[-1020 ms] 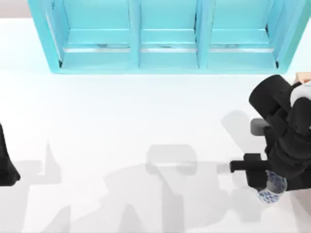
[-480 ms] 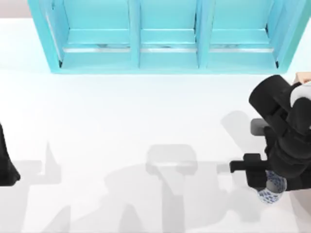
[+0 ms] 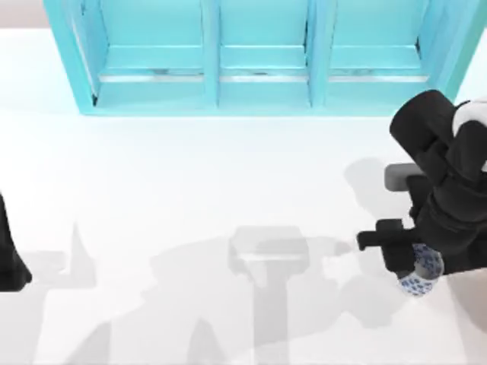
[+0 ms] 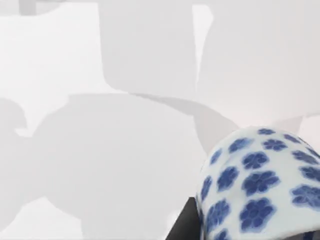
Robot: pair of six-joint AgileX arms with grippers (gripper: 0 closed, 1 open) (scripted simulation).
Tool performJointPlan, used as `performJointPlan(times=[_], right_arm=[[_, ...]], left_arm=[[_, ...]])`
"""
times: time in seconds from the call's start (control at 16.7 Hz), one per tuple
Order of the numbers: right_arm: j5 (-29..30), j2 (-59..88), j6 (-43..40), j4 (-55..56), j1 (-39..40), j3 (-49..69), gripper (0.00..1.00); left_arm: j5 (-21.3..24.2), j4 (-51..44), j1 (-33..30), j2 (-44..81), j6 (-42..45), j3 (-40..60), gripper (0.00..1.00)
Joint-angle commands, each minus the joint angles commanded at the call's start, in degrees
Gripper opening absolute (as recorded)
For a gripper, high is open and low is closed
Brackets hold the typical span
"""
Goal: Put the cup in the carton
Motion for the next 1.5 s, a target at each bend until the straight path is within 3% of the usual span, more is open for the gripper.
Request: performJointPlan(times=[0.24, 0.6, 0.78, 1.26, 1.5], right_arm=[[-0.1, 1.15, -12.07, -4.32, -7.78, 12.56, 0.0], [1.07, 2.33, -29.71, -20.99, -32.23, 26.76, 0.0], [1.18, 3.31, -36.48, -28.7, -40.57, 31.59, 0.0], [1.13, 3.25, -39.17, -31.2, -43.25, 33.82, 0.0], [1.12, 3.29, -39.01, -24.74, -43.33, 27.66, 0.0]], left_arm=[[0.0, 0.0, 0.0, 0.0, 0.0, 0.0, 1.0], [0.0, 0.0, 0.0, 0.0, 0.0, 0.0, 1.0], [0.0, 0.0, 0.0, 0.0, 0.0, 0.0, 1.0], [0.0, 0.0, 0.0, 0.0, 0.0, 0.0, 1.0], [0.0, 0.0, 0.0, 0.0, 0.0, 0.0, 1.0]])
